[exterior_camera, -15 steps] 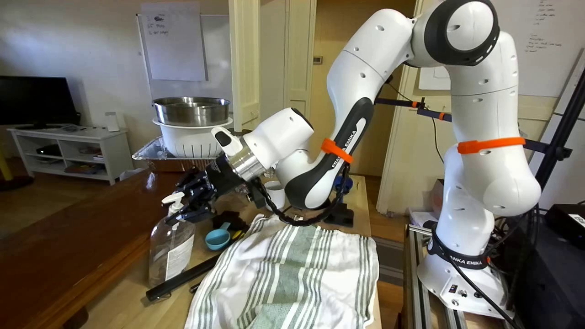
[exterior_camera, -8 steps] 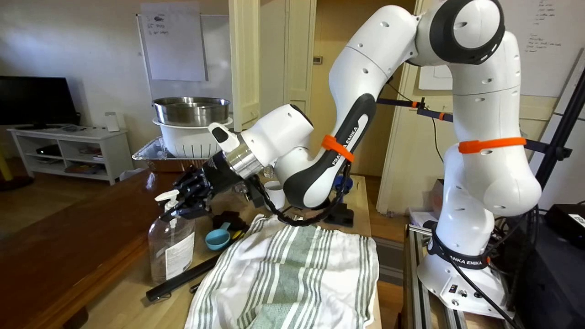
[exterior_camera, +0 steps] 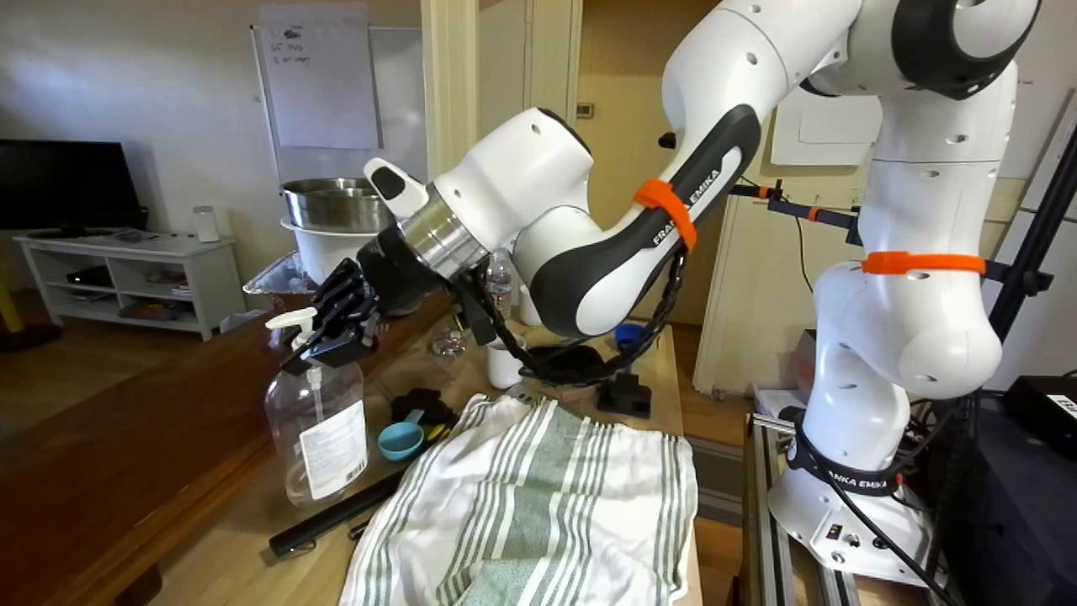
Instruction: Unfold the white tea towel and put the clear bottle on the left on the top counter
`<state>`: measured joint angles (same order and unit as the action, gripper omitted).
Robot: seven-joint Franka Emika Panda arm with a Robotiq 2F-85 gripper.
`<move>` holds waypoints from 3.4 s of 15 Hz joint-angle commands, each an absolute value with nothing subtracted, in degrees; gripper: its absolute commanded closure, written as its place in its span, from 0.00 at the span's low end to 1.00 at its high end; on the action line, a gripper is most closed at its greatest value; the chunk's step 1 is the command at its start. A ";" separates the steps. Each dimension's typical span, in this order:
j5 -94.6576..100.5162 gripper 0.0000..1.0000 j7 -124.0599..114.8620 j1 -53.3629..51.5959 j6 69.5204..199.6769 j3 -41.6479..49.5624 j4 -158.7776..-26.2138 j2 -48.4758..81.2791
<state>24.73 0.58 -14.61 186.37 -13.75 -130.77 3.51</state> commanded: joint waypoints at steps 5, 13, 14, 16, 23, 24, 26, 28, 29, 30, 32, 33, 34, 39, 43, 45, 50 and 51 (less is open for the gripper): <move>-0.79 0.91 6.72 -16.17 169.22 -21.04 -120.68 1.06; -11.21 0.91 14.54 -14.48 150.14 -19.23 -100.38 5.23; -10.32 0.91 14.78 -15.09 147.96 -18.40 -98.15 6.59; -9.04 0.91 16.21 -14.94 145.32 -18.12 -94.56 9.78; -4.61 0.91 20.13 -15.11 143.26 -17.79 -81.49 22.38; -4.07 0.91 20.57 -15.11 143.09 -17.86 -79.65 23.82; -3.52 0.91 21.23 -15.09 141.97 -18.11 -76.30 26.24; -3.32 0.91 21.81 -15.18 141.19 -18.17 -73.67 28.14; -3.72 0.91 22.31 -15.04 140.77 -18.43 -72.63 28.95; -3.80 0.91 22.89 -14.98 140.65 -18.55 -71.78 29.69; -4.38 0.91 24.83 -14.62 141.81 -19.01 -71.07 30.89; -4.81 0.91 25.96 -14.36 142.18 -19.41 -70.83 31.43; -5.40 0.91 27.25 -14.01 142.79 -19.96 -70.65 31.96; -7.96 0.39 31.86 -12.36 142.19 -22.45 -70.75 32.21; -4.79 0.11 26.52 -13.07 136.62 -19.83 -76.17 25.00; 0.56 0.00 21.89 -14.12 133.28 -16.61 -79.21 20.15; 2.17 0.00 17.03 -12.68 117.07 -15.65 -87.23 7.09; 0.12 0.00 17.60 -12.06 113.36 -15.95 -88.83 5.03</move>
<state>2.64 19.02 -13.20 121.38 -15.89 -80.36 13.67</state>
